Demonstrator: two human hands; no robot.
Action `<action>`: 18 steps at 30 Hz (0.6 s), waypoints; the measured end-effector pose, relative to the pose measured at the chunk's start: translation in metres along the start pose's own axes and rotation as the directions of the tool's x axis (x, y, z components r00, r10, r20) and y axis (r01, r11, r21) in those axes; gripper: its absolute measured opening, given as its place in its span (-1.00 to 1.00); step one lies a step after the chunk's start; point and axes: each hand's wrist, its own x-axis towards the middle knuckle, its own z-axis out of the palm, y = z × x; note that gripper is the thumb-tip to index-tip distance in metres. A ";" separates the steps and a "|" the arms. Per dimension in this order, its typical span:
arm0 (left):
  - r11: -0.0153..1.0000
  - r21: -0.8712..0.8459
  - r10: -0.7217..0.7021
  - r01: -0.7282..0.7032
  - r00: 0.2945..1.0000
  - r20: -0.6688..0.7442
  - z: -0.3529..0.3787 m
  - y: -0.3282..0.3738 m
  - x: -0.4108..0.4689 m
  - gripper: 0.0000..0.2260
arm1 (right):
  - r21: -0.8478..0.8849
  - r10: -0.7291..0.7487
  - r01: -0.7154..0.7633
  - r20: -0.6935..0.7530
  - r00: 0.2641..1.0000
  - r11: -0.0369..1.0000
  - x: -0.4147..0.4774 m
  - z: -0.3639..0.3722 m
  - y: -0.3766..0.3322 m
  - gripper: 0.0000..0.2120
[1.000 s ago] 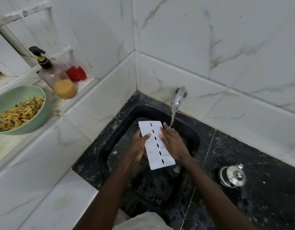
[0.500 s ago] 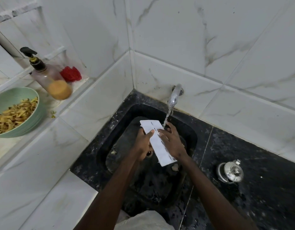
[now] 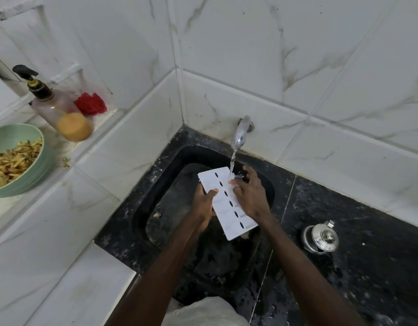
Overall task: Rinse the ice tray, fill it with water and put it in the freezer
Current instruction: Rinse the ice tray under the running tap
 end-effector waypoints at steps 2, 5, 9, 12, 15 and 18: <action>1.000 -0.021 0.006 -0.005 1.000 0.026 0.001 -0.001 0.003 -0.64 | -0.022 -0.010 0.011 0.054 0.999 1.000 0.002 0.000 -0.001 -0.58; 0.999 -0.048 0.010 -0.010 1.000 0.000 -0.003 0.000 0.004 -0.63 | 0.046 -0.107 0.103 0.120 0.987 0.994 -0.004 0.003 -0.005 -0.64; 0.996 -0.088 0.027 -0.030 0.999 -0.033 -0.008 -0.002 0.007 -0.59 | 0.152 -0.019 0.017 0.010 1.000 0.988 -0.012 0.005 0.002 -0.72; 0.996 -0.082 0.020 -0.022 1.000 -0.018 -0.005 -0.002 0.009 -0.59 | 0.076 0.017 -0.018 0.016 1.000 0.997 -0.013 0.011 0.003 -0.67; 0.997 -0.071 0.022 -0.023 1.000 -0.019 -0.004 -0.002 0.011 -0.59 | 0.107 -0.005 -0.002 0.065 0.998 0.994 -0.015 0.016 -0.003 -0.58; 0.997 -0.072 0.020 -0.024 0.998 -0.055 -0.011 -0.003 0.015 -0.58 | 0.149 -0.049 0.034 0.101 0.994 0.988 -0.018 0.016 -0.002 -0.66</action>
